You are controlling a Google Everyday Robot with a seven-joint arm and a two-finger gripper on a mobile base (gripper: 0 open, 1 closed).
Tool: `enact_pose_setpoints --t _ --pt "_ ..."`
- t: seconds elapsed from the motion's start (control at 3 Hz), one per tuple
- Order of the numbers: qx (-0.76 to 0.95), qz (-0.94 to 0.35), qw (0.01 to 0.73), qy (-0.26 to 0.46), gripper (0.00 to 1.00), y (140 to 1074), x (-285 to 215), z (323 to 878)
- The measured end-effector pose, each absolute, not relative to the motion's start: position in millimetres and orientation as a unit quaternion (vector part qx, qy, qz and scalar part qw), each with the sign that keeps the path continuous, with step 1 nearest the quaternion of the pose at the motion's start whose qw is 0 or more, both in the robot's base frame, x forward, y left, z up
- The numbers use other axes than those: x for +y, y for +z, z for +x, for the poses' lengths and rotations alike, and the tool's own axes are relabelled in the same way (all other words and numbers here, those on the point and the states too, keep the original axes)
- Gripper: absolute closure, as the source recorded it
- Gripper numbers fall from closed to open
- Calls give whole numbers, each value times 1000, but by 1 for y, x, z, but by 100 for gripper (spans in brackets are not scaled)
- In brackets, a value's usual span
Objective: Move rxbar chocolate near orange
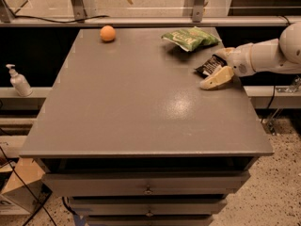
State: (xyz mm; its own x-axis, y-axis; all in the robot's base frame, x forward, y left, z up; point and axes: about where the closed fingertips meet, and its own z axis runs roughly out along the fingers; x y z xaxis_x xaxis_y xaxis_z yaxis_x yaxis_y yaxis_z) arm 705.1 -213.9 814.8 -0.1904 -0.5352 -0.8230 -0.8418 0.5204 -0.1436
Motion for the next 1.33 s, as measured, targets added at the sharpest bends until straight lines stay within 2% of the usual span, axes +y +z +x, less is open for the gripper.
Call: enact_pose_setpoints --t 0.67,1.0,1.33 --pt "752 -458 442 174 63 819 -214 705" --pt "752 -458 442 174 93 820 -214 705" --pt "752 -458 442 174 84 823 -214 705"
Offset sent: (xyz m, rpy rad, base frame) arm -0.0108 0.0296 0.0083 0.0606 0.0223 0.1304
